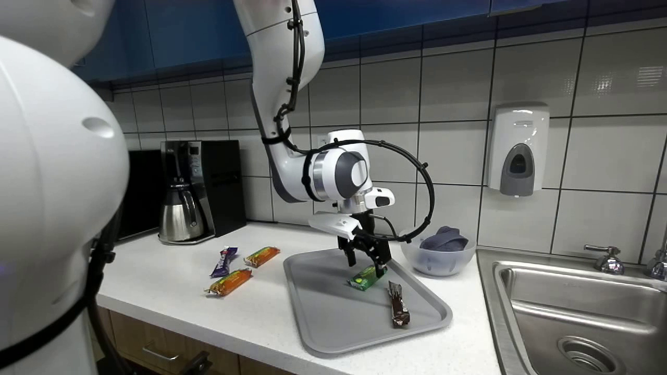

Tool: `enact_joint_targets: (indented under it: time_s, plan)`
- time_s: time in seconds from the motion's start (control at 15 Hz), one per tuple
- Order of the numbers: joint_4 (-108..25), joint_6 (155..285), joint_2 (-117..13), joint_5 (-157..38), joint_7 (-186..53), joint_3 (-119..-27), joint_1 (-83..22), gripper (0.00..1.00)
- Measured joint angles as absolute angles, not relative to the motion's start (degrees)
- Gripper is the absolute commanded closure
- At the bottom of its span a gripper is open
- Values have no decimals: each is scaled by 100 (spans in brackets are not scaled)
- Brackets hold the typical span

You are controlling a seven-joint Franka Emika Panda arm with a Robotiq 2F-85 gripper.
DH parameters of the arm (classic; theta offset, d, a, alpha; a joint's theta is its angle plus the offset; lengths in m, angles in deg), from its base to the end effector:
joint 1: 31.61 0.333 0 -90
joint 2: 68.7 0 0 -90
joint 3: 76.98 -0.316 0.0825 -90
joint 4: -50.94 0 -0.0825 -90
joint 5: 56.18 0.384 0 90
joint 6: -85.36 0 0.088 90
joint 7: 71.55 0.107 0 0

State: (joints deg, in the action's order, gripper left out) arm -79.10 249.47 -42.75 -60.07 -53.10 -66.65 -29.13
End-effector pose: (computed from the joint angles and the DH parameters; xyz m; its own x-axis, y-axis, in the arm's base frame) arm 0.5423 -0.0737 0.1740 0.9204 -0.3534 0.1674 -0.3668 -0.9286 0.0561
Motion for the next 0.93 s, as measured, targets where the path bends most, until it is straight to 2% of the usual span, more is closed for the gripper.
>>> enact_joint_targets:
  time_s: [0.8,0.87,0.93]
  plan:
    - [-7667,24949,-4021,-5894,-5607,-6683,-2975,0]
    - [-7648,24949,-3997,-5878,-5621,-6685,-2978,25]
    - [-7634,24949,-3979,-5871,-5636,-6687,-2982,26]
